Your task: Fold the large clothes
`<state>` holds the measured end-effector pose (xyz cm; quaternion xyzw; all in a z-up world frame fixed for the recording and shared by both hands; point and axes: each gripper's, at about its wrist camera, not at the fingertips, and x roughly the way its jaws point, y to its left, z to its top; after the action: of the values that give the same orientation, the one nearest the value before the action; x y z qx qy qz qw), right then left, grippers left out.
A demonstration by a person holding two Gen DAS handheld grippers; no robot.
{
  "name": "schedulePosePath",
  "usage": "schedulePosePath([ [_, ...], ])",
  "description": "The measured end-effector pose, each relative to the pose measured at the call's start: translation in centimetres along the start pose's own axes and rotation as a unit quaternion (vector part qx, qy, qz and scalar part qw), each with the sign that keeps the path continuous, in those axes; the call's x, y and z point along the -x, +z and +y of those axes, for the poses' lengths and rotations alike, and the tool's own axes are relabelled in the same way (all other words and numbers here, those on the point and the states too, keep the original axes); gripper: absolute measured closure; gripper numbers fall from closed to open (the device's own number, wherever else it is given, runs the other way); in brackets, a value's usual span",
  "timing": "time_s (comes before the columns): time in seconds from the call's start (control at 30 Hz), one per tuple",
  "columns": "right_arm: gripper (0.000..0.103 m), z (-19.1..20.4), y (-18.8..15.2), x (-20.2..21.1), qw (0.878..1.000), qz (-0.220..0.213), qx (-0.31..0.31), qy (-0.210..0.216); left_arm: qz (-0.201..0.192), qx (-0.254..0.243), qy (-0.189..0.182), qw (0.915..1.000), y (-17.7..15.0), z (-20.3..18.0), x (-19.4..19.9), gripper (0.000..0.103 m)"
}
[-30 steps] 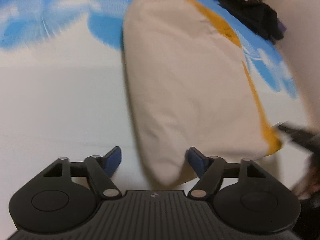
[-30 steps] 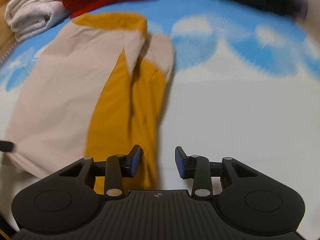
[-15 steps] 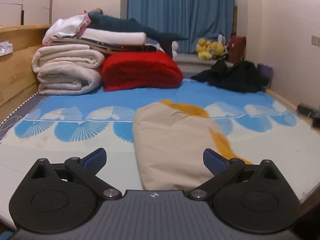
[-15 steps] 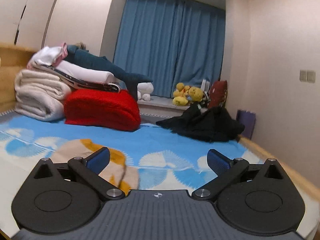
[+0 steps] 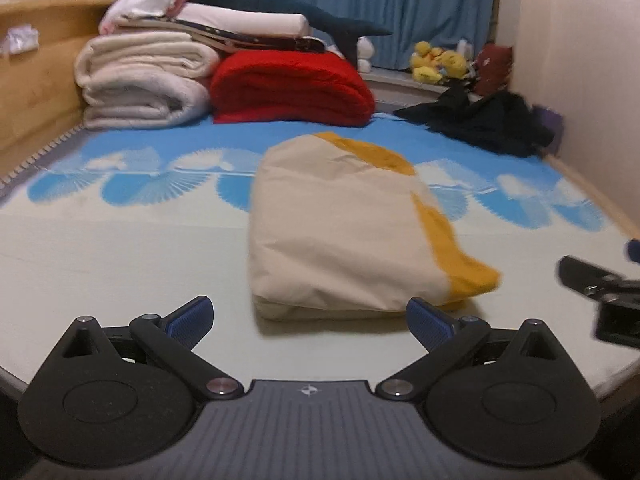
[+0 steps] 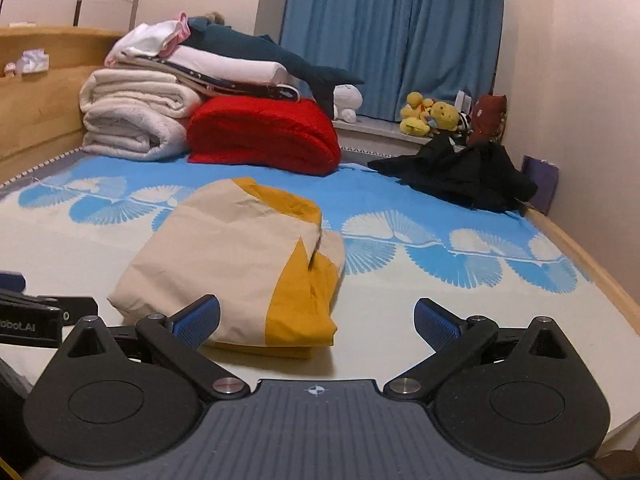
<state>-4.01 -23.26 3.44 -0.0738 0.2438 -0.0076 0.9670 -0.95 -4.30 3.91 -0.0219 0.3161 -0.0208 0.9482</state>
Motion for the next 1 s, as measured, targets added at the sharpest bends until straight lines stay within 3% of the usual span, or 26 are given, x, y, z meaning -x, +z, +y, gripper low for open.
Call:
schedulePosePath([
  [0.17, 0.001, 0.7, 0.2, 0.1, 1.000, 0.001, -0.024, 0.001, 0.027, 0.025, -0.008, 0.9993, 0.3, 0.7, -1.3, 0.001],
  [0.3, 0.001, 1.3, -0.2, 0.3, 1.000, -0.017, -0.012, 0.002, 0.022, 0.002, -0.008, 0.9997, 0.2, 0.5, -1.3, 0.001],
  [0.4, 0.001, 1.5, -0.4, -0.4, 1.000, 0.001, -0.014, 0.000, 0.020, 0.000, -0.006, 0.9998, 0.2, 0.4, -1.3, 0.001],
  [1.0, 0.001, 3.4, -0.6, -1.0, 1.000, 0.011, -0.004, 0.025, 0.023, 0.002, -0.006, 0.9997, 0.1, 0.5, -1.6, 0.001],
])
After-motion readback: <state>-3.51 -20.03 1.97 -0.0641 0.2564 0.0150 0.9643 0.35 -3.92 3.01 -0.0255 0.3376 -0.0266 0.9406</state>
